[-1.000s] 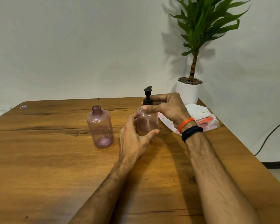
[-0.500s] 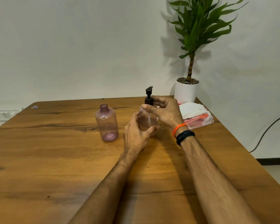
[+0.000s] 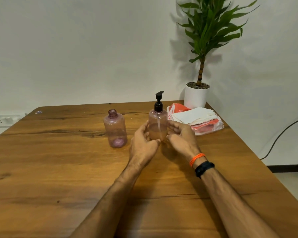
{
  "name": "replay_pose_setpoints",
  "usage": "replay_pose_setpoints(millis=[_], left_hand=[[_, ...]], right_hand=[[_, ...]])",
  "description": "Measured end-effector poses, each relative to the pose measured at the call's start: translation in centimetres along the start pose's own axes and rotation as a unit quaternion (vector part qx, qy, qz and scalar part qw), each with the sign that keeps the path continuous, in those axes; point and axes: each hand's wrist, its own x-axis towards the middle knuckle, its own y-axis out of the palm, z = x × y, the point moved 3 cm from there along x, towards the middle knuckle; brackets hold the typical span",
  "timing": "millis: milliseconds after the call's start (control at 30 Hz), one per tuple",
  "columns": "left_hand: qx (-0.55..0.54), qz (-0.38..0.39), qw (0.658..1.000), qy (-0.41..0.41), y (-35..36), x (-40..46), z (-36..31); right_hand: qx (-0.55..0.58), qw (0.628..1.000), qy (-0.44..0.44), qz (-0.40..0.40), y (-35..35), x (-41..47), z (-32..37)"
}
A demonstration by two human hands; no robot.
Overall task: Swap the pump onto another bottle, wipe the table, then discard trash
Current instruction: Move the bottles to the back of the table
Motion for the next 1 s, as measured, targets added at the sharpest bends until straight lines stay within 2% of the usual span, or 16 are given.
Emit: replay_pose_setpoints(millis=[300,333,433,500,667,800,900,1000], left_hand=[[0.029,-0.001,0.999,-0.015,-0.1,1.8,-2.4],[0.031,0.002,0.999,-0.014,-0.2,1.5,-2.6],[0.039,-0.015,0.999,0.002,-1.2,0.2,-2.8],[0.056,-0.048,0.997,0.03,-2.4,-1.1,-2.8],[0.051,-0.121,0.989,0.064,-7.7,-4.4,-1.2],[0.076,-0.176,0.98,0.059,-12.7,-5.7,0.2],[0.176,-0.192,0.964,0.058,-15.9,-5.7,0.9],[0.298,-0.129,0.945,0.04,-17.6,-5.1,1.6]], right_hand=[[-0.046,0.999,0.0,0.022,1.9,1.3,1.4],[-0.053,0.999,0.0,0.005,1.8,1.2,1.5],[-0.078,0.989,-0.041,-0.115,1.1,0.0,2.0],[-0.072,0.984,-0.08,-0.145,1.2,-1.0,2.4],[-0.067,0.984,-0.14,-0.086,3.4,-2.7,3.3],[-0.077,0.985,-0.15,-0.04,6.5,-3.2,3.8],[-0.115,0.982,-0.153,-0.009,9.2,-3.0,4.2],[-0.145,0.977,-0.156,-0.001,11.3,-2.7,4.7]])
